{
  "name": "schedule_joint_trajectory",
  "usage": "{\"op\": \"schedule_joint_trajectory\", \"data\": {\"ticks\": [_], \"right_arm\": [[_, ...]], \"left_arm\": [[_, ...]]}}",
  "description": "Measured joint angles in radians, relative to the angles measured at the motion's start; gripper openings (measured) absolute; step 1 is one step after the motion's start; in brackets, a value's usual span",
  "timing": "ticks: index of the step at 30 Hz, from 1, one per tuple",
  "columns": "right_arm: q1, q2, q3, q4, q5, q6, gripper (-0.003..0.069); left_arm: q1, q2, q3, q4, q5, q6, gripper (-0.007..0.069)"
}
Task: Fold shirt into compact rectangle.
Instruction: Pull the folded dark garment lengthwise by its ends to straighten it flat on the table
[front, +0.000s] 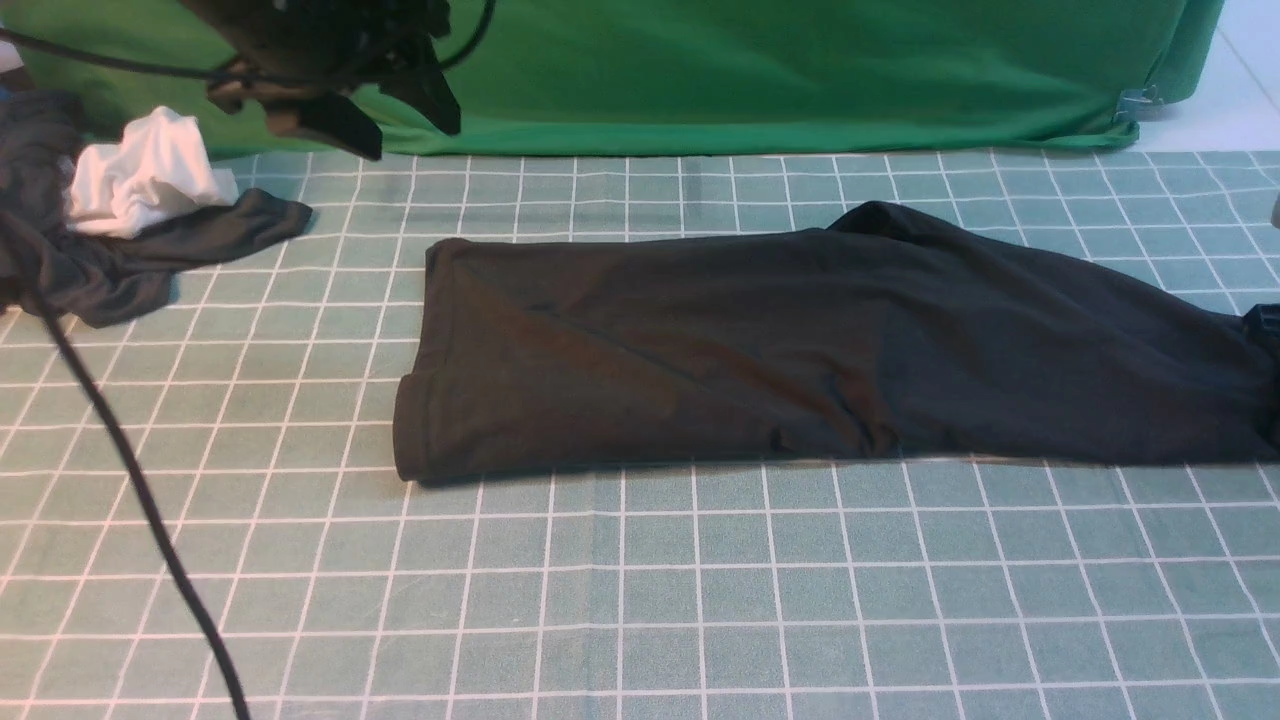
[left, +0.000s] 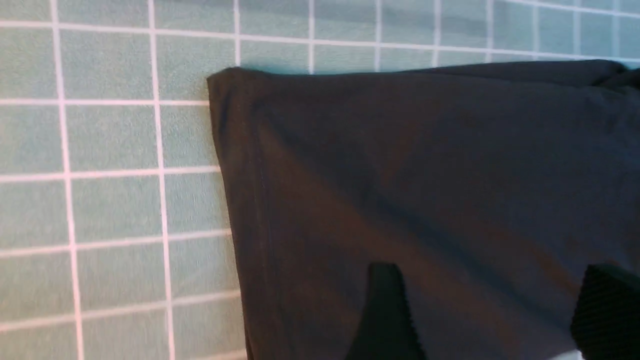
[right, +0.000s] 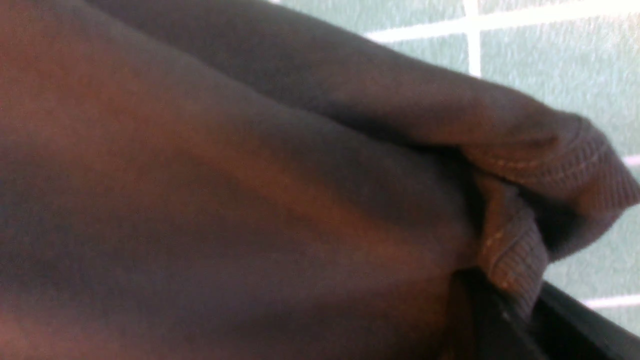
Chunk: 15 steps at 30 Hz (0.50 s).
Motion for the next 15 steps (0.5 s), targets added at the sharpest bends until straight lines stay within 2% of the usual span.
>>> {"op": "schedule_joint_trajectory", "data": {"ticks": [2, 3, 6, 10, 15], "right_arm": [[-0.009, -0.011, -0.003, 0.0, 0.008, 0.0, 0.0049], [-0.017, -0.027, -0.004, 0.0, 0.011, 0.0, 0.0047], [-0.023, -0.036, -0.005, 0.0, 0.015, 0.0, 0.0047], [-0.023, -0.036, -0.006, 0.0, 0.018, 0.0, 0.0047], [-0.023, -0.036, -0.006, 0.0, 0.021, 0.0, 0.0047]], "left_arm": [[0.0, -0.065, 0.093, -0.008, 0.0, 0.0, 0.0394], [-0.003, -0.111, 0.204, -0.011, 0.0, 0.0, 0.0367], [-0.018, -0.157, 0.373, 0.005, 0.004, 0.0, 0.0342], [-0.038, -0.161, 0.547, 0.049, -0.077, 0.0, 0.0343], [-0.039, -0.135, 0.674, 0.068, -0.206, -0.008, 0.0399]]}}
